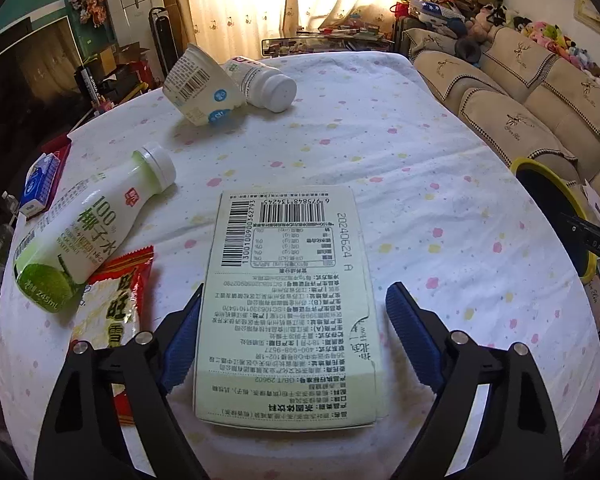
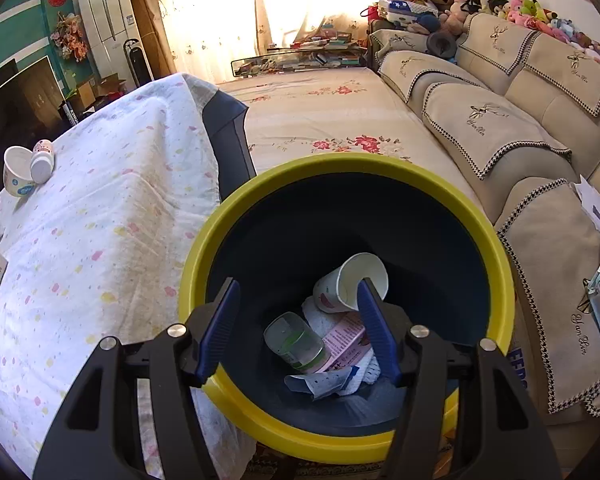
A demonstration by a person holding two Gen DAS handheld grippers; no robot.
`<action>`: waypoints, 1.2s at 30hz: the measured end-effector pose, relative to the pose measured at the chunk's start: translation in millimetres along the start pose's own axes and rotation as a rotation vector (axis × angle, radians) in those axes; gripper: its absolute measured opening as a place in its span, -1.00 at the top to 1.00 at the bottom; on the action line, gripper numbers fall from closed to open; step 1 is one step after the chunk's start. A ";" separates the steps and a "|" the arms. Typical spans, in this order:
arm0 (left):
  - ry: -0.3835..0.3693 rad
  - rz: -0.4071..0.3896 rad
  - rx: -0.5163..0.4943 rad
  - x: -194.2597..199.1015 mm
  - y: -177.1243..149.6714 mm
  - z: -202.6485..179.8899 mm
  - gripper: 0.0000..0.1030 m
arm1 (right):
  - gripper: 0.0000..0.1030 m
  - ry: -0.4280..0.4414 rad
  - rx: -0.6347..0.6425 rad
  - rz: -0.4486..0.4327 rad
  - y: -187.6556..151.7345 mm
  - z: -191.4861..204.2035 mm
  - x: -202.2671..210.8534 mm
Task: Collect trash
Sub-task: 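Grasp the pale green printed box with the left tool, then carry the pale green box into the bin and open the left tool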
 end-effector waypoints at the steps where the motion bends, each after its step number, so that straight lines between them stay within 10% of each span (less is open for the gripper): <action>1: 0.002 0.003 -0.006 -1.9 0.9 -2.0 -0.65 | -0.14 0.000 0.002 0.001 -0.4 0.4 -0.2; 20: -0.057 -0.046 -0.062 19.7 19.6 -31.9 -0.37 | -0.19 0.009 -0.002 -0.017 -4.3 -5.4 8.8; 36: -0.172 -0.066 -0.357 36.9 69.2 -198.2 -0.37 | -0.19 -0.020 -0.079 -0.060 -23.9 -55.3 36.5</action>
Point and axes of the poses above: each gripper's, at about its wrist camera, not at the fingertips, and x roughly against the way its jaws point, z to its left, y to its top, the point moved 10 cm from there along -x, roughly the way its jaws point, and after that the axes turned 14 degrees about z, right-handed, at the moved point
